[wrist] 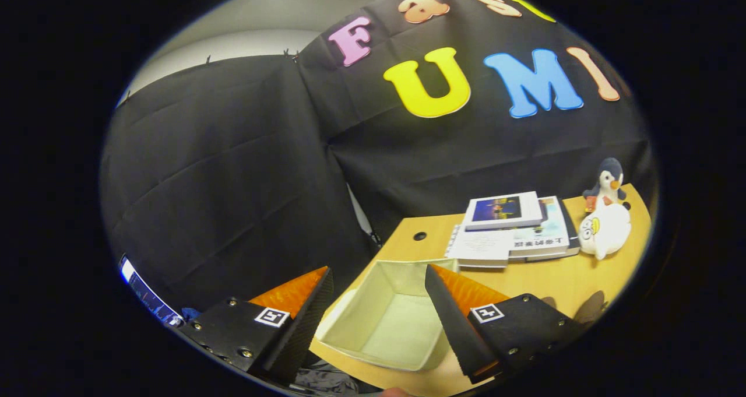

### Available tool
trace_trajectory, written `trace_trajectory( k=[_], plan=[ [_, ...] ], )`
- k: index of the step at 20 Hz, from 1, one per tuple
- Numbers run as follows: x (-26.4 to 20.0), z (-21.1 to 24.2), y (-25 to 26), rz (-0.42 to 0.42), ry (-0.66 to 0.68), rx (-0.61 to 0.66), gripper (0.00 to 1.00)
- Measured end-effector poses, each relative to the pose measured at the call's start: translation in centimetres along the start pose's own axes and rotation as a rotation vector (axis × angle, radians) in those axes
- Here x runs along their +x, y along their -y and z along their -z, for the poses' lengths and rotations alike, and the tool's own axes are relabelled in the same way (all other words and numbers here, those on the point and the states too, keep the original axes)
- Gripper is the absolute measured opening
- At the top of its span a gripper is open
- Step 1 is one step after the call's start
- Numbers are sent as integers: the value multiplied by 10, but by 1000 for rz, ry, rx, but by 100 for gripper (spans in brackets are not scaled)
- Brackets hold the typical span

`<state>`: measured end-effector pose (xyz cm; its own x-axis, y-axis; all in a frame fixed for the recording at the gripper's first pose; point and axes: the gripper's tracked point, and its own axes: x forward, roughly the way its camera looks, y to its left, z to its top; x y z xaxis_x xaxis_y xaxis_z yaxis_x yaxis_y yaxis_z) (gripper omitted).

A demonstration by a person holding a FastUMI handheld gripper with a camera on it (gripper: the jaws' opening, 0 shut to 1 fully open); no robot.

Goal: Open the storage box then place both shoes into the box .Put the left shoe in first, then the right shoe, with the right side of both shoes facing outward in a uniform manner.

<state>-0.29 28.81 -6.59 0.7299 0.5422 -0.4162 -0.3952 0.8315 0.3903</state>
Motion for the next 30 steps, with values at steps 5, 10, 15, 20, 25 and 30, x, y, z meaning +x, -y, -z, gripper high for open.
trace_trajectory(
  k=[5,10,15,20,25,30],
  plan=[
    [-33,2,75,123,10,-31,97],
    [-48,33,141,232,-40,-76,98],
    [-52,78,184,259,-116,-104,98],
    [-49,126,221,305,-203,-94,98],
    [-46,173,245,342,-303,-53,98],
    [-40,207,263,373,-393,-11,94]
  ],
)
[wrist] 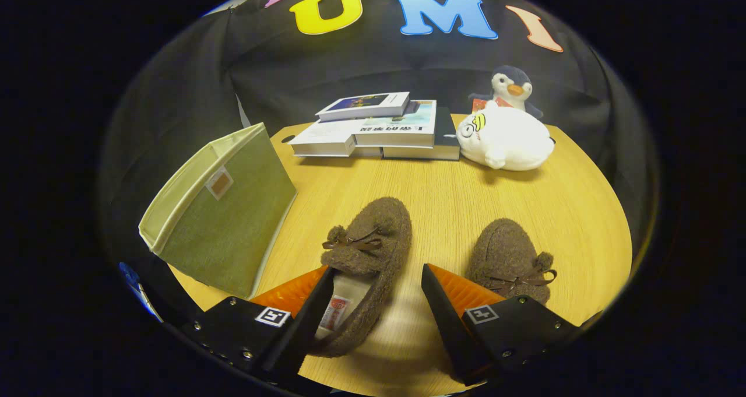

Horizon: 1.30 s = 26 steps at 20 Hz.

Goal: Open the storage box then place both shoes into the box .Put the left shoe in first, then the right shoe, with the right side of both shoes facing outward in a uniform manner.

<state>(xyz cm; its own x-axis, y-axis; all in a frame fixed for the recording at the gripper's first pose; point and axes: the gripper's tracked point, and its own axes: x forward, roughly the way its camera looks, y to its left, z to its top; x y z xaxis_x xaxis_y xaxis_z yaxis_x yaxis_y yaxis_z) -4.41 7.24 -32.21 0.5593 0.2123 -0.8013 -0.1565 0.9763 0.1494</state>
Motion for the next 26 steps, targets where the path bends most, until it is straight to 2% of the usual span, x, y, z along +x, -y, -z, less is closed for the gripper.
trace_trajectory(
  k=[3,4,5,7,8,9,11,13,14,15,16,20,26],
  plan=[
    [11,9,1,1,-47,49,93],
    [15,11,3,5,-59,65,83],
    [19,13,3,6,-74,79,77],
    [25,19,4,4,-103,99,76],
    [23,20,3,-3,-110,118,71],
    [26,23,1,-11,-122,136,60],
    [24,22,-3,-32,-134,159,58],
    [25,23,-4,-28,-152,174,27],
    [26,24,3,0,-156,174,27],
    [15,13,7,12,-143,233,14],
    [26,22,4,12,-167,277,0],
    [11,7,-2,-6,-177,366,1],
    [-17,-47,-24,-70,-109,431,1]
  ],
)
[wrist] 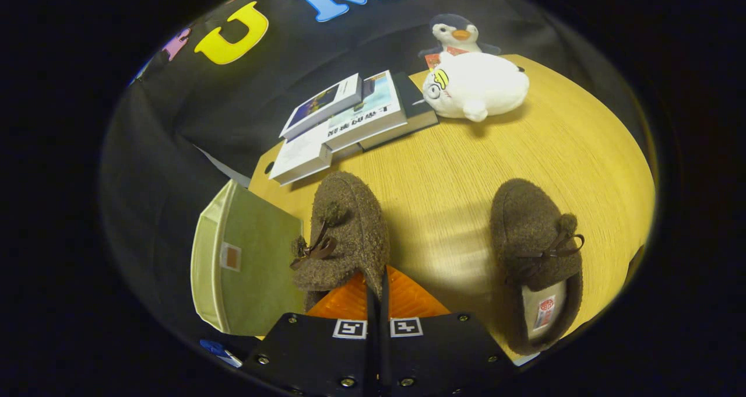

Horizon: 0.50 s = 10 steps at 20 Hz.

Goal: Open the storage box then place both shoes into the box .Put the left shoe in first, then the right shoe, with the right side of both shoes facing outward in a uniform manner.

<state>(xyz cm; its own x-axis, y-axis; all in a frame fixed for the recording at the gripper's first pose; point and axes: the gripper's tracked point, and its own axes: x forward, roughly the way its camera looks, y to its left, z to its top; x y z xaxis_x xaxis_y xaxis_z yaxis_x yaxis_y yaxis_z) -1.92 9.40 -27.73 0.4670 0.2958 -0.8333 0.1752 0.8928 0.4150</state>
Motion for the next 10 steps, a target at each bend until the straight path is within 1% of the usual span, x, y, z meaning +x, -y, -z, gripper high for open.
trace_trajectory(
  k=[3,7,10],
  plan=[
    [-15,-15,-31,-38,21,3,0],
    [-30,-33,-85,-113,50,1,0],
    [-34,-36,-129,-175,54,-5,1]
  ],
)
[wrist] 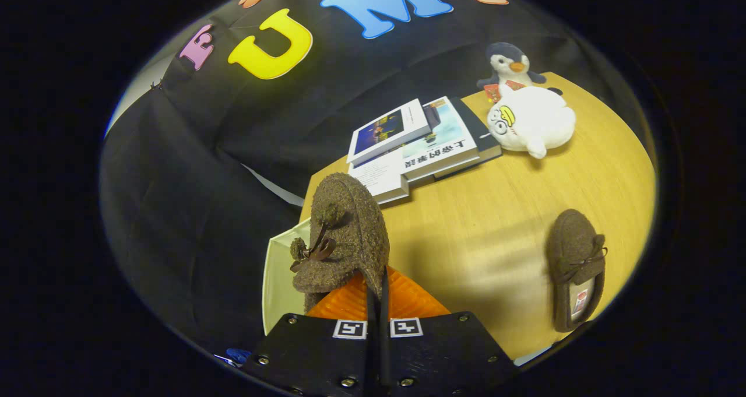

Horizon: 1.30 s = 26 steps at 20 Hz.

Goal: Open the storage box then place both shoes into the box .Put the left shoe in first, then the right shoe, with the right side of both shoes facing outward in a uniform manner.

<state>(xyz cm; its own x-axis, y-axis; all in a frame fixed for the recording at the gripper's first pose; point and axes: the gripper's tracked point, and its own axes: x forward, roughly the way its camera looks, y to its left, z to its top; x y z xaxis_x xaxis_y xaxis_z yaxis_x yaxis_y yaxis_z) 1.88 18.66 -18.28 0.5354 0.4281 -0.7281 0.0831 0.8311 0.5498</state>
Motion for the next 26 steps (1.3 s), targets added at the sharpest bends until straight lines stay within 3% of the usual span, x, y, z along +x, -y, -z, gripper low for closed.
trace_trajectory(
  k=[5,12,26],
  plan=[
    [22,12,-56,-63,-20,-30,1],
    [69,50,-102,-65,-75,-95,0],
    [156,135,-116,80,-232,-37,1]
  ],
)
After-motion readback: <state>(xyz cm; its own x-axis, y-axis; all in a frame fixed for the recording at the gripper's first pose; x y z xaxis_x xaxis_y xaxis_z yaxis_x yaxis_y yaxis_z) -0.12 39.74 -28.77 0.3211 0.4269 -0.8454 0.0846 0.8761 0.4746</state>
